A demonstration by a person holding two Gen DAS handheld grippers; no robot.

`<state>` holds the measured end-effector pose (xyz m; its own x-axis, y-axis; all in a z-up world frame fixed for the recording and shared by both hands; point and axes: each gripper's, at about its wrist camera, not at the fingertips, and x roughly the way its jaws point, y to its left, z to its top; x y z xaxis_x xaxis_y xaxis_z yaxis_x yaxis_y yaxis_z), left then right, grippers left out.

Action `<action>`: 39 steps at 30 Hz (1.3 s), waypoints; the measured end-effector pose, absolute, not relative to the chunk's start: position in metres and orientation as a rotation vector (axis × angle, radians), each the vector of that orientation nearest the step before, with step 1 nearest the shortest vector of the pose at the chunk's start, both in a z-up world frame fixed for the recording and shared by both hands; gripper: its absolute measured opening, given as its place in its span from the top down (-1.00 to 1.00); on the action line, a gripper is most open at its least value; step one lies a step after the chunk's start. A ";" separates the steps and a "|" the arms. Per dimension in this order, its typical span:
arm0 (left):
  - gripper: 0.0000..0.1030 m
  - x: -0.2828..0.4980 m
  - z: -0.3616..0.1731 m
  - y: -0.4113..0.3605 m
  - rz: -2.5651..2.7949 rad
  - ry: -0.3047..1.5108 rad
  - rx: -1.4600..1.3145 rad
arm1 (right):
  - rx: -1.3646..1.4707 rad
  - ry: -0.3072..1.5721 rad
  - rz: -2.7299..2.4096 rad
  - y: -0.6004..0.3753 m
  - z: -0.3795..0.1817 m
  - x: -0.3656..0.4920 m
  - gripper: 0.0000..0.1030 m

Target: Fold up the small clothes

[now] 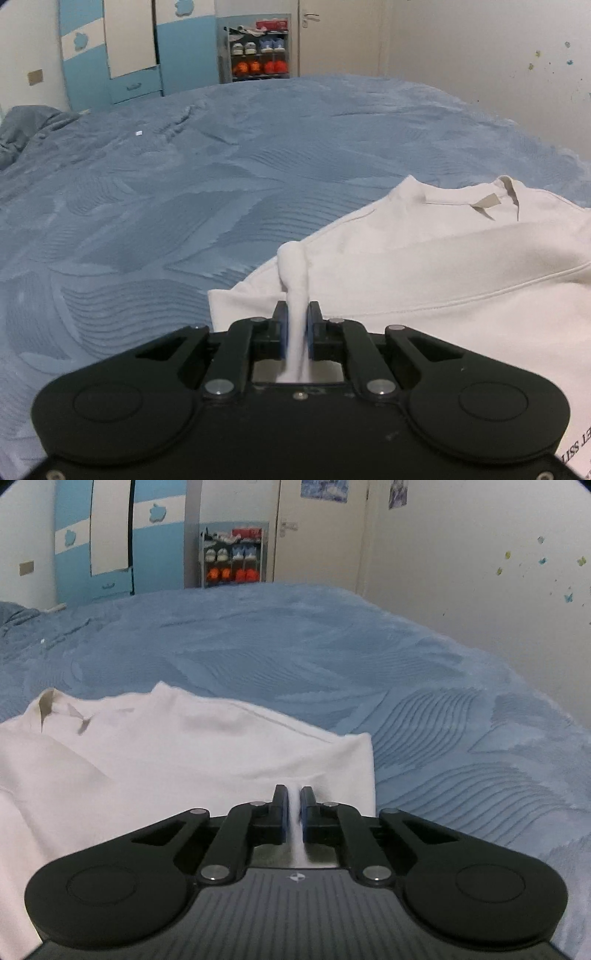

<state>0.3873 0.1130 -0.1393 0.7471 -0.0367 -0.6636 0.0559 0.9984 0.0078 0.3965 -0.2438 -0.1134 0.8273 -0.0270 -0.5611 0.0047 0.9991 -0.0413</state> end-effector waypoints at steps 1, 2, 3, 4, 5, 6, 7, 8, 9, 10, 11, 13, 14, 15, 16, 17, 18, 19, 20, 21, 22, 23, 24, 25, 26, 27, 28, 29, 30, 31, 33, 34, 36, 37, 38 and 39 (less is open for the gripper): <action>0.86 0.386 -0.136 0.113 -0.043 0.713 0.016 | -0.038 0.579 -0.028 -0.244 -0.110 0.393 0.88; 0.86 0.384 -0.132 0.114 -0.038 0.699 0.003 | -0.037 0.562 -0.038 -0.244 -0.106 0.391 0.88; 0.86 0.379 -0.125 0.113 -0.029 0.679 -0.014 | -0.038 0.540 -0.054 -0.245 -0.100 0.387 0.88; 0.87 0.374 -0.118 0.114 -0.016 0.649 -0.034 | -0.038 0.512 -0.073 -0.245 -0.094 0.383 0.89; 0.87 0.370 -0.110 0.113 -0.014 0.615 -0.050 | -0.032 0.486 -0.086 -0.247 -0.087 0.380 0.89; 0.86 0.364 -0.100 0.110 -0.009 0.579 -0.051 | -0.014 0.460 -0.096 -0.249 -0.079 0.377 0.89; 0.87 0.361 -0.095 0.106 -0.002 0.557 -0.037 | 0.002 0.443 -0.102 -0.251 -0.073 0.377 0.89; 0.87 0.360 -0.090 0.101 0.005 0.533 -0.014 | 0.013 0.434 -0.104 -0.252 -0.068 0.377 0.89; 0.86 0.358 -0.087 0.095 0.015 0.516 0.010 | 0.019 0.426 -0.107 -0.253 -0.063 0.377 0.89; 0.86 0.356 -0.085 0.092 0.026 0.506 0.021 | 0.029 0.414 -0.108 -0.254 -0.060 0.376 0.89; 0.86 0.354 -0.084 0.090 0.035 0.499 0.020 | 0.031 0.406 -0.107 -0.254 -0.058 0.375 0.89; 0.86 0.349 -0.082 0.090 0.049 0.479 -0.001 | 0.035 0.378 -0.114 -0.254 -0.054 0.372 0.89; 0.86 0.347 -0.082 0.091 0.057 0.468 -0.015 | 0.032 0.363 -0.122 -0.253 -0.052 0.370 0.89; 0.86 0.345 -0.081 0.093 0.068 0.457 -0.033 | 0.031 0.346 -0.130 -0.254 -0.051 0.369 0.89; 0.86 0.341 -0.080 0.094 0.074 0.449 -0.049 | 0.031 0.334 -0.138 -0.254 -0.050 0.368 0.89; 0.85 0.340 -0.080 0.095 0.077 0.442 -0.058 | 0.030 0.329 -0.144 -0.253 -0.051 0.369 0.89; 0.85 0.338 -0.079 0.095 0.083 0.432 -0.064 | 0.028 0.328 -0.144 -0.252 -0.052 0.373 0.89; 0.85 0.336 -0.079 0.095 0.088 0.426 -0.063 | 0.024 0.337 -0.142 -0.251 -0.056 0.378 0.89; 0.84 0.337 -0.080 0.095 0.091 0.425 -0.057 | 0.026 0.345 -0.142 -0.250 -0.060 0.381 0.89; 0.84 0.338 -0.083 0.095 0.097 0.429 -0.056 | 0.027 0.355 -0.140 -0.249 -0.064 0.386 0.89; 0.84 0.342 -0.088 0.095 0.105 0.444 -0.054 | 0.024 0.364 -0.141 -0.247 -0.070 0.391 0.89; 0.84 0.342 -0.093 0.094 0.110 0.457 -0.058 | 0.017 0.375 -0.143 -0.245 -0.077 0.396 0.89; 0.84 0.347 -0.100 0.097 0.109 0.478 -0.073 | 0.014 0.386 -0.145 -0.242 -0.083 0.400 0.89; 0.84 0.353 -0.107 0.104 0.109 0.507 -0.119 | 0.014 0.399 -0.148 -0.242 -0.091 0.404 0.89; 0.82 0.358 -0.116 0.111 0.109 0.534 -0.169 | 0.019 0.423 -0.148 -0.242 -0.100 0.409 0.89; 0.80 0.361 -0.123 0.116 0.112 0.548 -0.186 | 0.039 0.450 -0.144 -0.243 -0.107 0.411 0.89; 0.79 0.364 -0.131 0.118 0.113 0.565 -0.179 | 0.068 0.477 -0.140 -0.248 -0.114 0.414 0.89; 0.78 0.366 -0.140 0.117 0.116 0.580 -0.160 | 0.092 0.504 -0.135 -0.252 -0.122 0.419 0.89; 0.78 0.368 -0.149 0.115 0.113 0.600 -0.142 | 0.107 0.516 -0.130 -0.255 -0.128 0.421 0.89; 0.77 0.369 -0.157 0.112 0.111 0.611 -0.120 | 0.122 0.524 -0.124 -0.257 -0.134 0.423 0.89; 0.75 0.368 -0.170 0.107 0.112 0.609 -0.090 | 0.121 0.528 -0.119 -0.255 -0.141 0.426 0.88; 0.74 0.369 -0.173 0.107 0.114 0.605 -0.092 | 0.114 0.527 -0.121 -0.253 -0.145 0.427 0.88; 0.69 0.370 -0.176 0.108 0.121 0.603 -0.096 | 0.110 0.530 -0.122 -0.252 -0.150 0.428 0.88; 0.68 0.370 -0.177 0.108 0.122 0.603 -0.094 | 0.116 0.531 -0.122 -0.253 -0.151 0.428 0.88; 0.67 0.372 -0.177 0.107 0.124 0.605 -0.088 | 0.120 0.534 -0.119 -0.254 -0.150 0.429 0.88; 0.67 0.373 -0.176 0.107 0.125 0.609 -0.077 | 0.124 0.543 -0.117 -0.255 -0.150 0.430 0.88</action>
<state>0.3729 0.1070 -0.1756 0.8128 0.0941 -0.5749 -0.1394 0.9896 -0.0350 0.4296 -0.2548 -0.1500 0.8500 -0.0782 -0.5209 0.1436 0.9859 0.0864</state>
